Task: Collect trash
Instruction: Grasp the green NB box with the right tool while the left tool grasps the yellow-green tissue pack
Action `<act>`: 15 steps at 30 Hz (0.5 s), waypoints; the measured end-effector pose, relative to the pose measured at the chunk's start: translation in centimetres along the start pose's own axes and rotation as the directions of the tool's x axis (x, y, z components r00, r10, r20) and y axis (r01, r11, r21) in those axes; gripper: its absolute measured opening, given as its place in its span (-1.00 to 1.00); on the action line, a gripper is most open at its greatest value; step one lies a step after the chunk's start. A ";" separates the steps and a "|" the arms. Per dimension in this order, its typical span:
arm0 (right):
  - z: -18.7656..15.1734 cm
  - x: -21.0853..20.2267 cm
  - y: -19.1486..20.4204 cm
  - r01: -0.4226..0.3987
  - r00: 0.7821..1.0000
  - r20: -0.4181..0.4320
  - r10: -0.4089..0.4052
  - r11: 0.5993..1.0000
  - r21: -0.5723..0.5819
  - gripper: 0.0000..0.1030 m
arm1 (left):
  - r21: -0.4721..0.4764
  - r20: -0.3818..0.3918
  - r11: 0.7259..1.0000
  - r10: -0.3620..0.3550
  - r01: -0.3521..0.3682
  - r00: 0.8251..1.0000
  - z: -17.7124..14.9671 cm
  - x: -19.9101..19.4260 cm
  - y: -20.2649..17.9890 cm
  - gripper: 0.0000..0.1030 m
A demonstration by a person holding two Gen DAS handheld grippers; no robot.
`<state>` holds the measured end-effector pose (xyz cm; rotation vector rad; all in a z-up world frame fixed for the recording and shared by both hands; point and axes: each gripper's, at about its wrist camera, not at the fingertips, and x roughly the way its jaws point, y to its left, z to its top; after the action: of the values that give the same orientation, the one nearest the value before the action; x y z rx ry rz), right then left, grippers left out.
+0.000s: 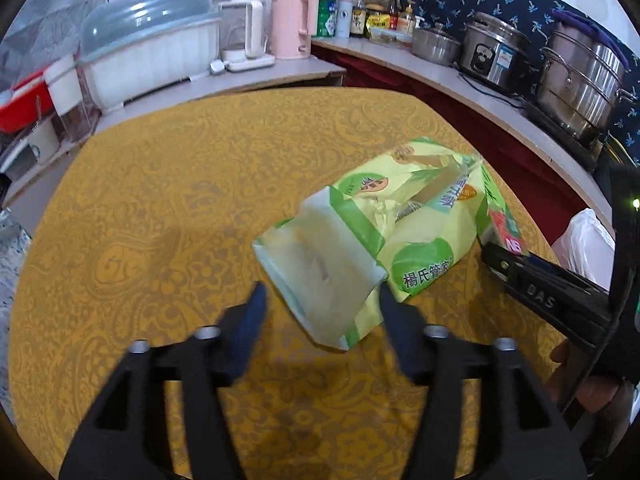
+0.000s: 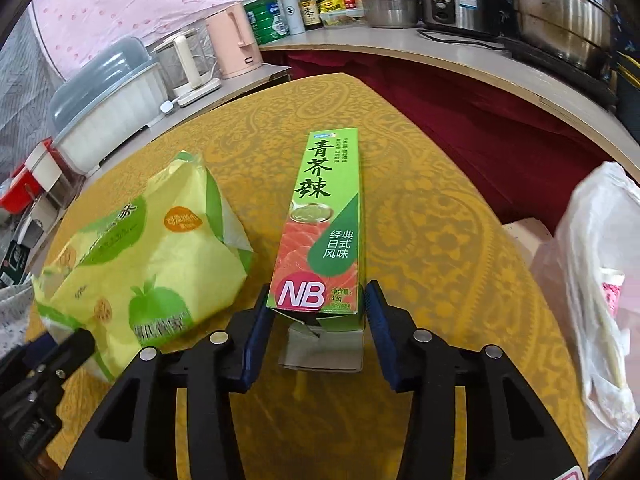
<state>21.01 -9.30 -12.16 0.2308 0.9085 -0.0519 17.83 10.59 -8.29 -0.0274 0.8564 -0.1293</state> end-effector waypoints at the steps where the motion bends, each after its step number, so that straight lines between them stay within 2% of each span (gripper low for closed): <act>1: 0.0 -0.2 -0.4 0.001 1.000 0.000 -0.001 1.000 0.007 -0.15 | 0.005 0.023 1.000 0.011 -0.011 1.000 0.1 -0.3 0.0 0.42; 4: 0.2 -0.4 -1.1 0.001 1.000 0.002 -0.001 1.000 0.030 -0.08 | 0.052 0.059 0.998 0.017 -0.020 0.998 0.9 0.0 -0.4 0.64; 5: 0.4 -0.3 -1.2 -0.001 1.000 0.005 0.001 0.999 0.036 -0.04 | 0.062 0.066 0.998 0.020 -0.024 0.998 1.1 0.1 -0.6 0.64; 7: 0.8 -0.2 -1.1 -0.003 1.000 0.016 0.003 0.999 0.041 0.17 | 0.085 0.069 0.996 0.010 -0.016 0.998 1.7 1.2 -0.9 0.67; 10: 1.4 0.6 -0.6 -0.002 1.000 0.023 0.001 0.999 0.036 0.18 | 0.089 0.051 0.996 -0.010 0.006 0.999 2.1 2.6 -1.0 0.65; 12: 1.6 1.1 -0.5 -0.006 1.000 0.017 0.005 0.999 0.036 0.18 | 0.096 0.037 0.995 -0.013 0.010 0.999 2.3 3.4 -1.3 0.44; 14: 1.5 1.3 -0.4 -0.001 1.000 0.017 0.000 1.000 0.028 0.09 | 0.101 0.007 0.995 -0.018 0.018 1.000 2.4 4.1 -1.5 0.04; 15: 1.6 1.2 -0.4 -0.003 1.000 0.018 0.003 1.000 0.026 -0.08 | 0.095 -0.006 0.995 -0.028 0.028 1.000 2.4 4.2 -1.4 -0.06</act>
<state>22.91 -10.01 -12.29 0.2556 0.8900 -0.0628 22.22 8.58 -9.79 0.0498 0.8540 -0.1964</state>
